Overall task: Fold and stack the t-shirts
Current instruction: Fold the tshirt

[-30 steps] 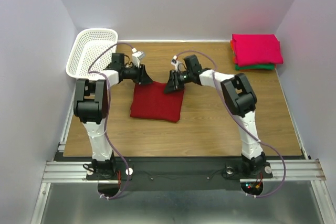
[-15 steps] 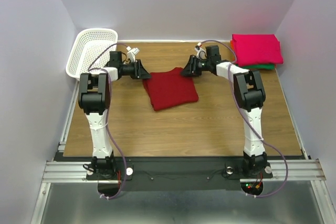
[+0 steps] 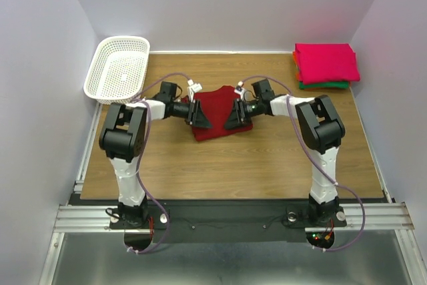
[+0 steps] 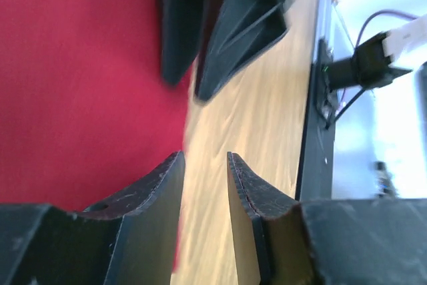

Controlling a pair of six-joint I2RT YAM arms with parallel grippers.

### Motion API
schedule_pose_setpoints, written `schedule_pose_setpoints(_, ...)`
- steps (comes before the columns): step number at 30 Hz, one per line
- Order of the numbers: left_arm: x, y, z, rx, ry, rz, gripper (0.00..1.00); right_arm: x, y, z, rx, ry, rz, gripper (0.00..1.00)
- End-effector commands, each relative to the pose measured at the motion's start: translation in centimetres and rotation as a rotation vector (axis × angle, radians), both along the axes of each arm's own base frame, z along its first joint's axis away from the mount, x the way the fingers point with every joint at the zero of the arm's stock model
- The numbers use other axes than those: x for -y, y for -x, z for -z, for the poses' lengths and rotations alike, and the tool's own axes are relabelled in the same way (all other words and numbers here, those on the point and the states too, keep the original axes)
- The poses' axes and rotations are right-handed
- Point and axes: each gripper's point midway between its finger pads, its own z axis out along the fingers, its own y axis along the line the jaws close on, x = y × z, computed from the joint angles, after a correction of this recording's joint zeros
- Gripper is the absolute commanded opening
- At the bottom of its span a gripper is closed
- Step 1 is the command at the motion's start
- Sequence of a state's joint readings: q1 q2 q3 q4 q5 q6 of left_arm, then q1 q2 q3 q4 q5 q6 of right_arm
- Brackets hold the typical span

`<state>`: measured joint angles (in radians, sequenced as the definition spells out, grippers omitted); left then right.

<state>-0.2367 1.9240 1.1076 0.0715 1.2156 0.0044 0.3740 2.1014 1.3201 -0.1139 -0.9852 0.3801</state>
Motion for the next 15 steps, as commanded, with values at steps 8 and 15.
schedule_pose_setpoints(8, -7.2, -0.3, 8.5, -0.188, -0.272, -0.126, 0.40, 5.1, -2.5, 0.7, 0.081, 0.109, 0.073, 0.47)
schedule_pose_setpoints(15, -4.4, -1.9, -2.1, 0.426, -0.385, -0.042, 0.45, 6.3, -2.0, -8.4, 0.203, 0.050, 0.160, 0.67)
